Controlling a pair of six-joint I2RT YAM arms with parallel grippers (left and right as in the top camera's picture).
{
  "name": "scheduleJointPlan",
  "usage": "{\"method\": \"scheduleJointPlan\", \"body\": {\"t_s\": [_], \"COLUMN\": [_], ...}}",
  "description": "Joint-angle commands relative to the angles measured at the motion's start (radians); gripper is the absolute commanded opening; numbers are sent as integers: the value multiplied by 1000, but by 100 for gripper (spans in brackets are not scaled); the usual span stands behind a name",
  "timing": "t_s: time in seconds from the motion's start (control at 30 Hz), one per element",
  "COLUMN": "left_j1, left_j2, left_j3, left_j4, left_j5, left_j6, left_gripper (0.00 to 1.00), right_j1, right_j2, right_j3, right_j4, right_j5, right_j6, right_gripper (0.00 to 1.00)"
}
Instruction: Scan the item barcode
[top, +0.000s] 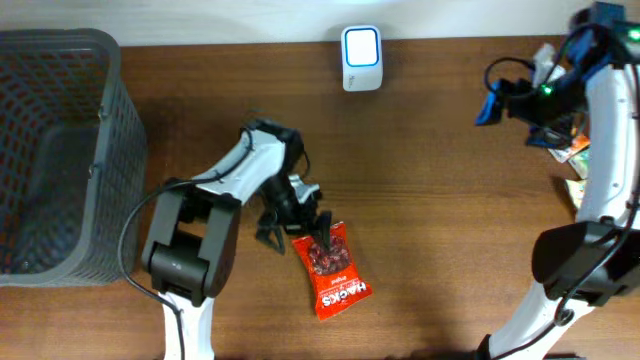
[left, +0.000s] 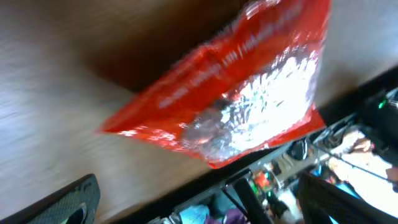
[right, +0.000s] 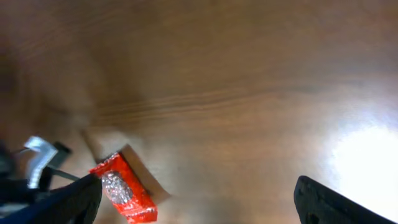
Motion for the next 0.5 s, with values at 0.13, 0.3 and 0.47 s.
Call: {"method": "scheduleJointPlan", "body": {"t_s": [0.13,0.3,0.47], "left_j1": [-72,-74,-58], "left_j2": [-2,-2,-2], "left_j3": [-97,-122,-120], "left_j4": [128,345,622], "left_j5": [50,21,13], "left_j6": [-21,-114,-344], "left_gripper": [99,84,23], "right_j1": [22,22,25], "right_j2": [3,3,3], "right_j3": [-4,-4,-4], "right_j4": [25,37,12], "right_j5": [-7,-8,-10], "right_j6": [-23,-23,-23], "right_gripper": [99,99,99]}}
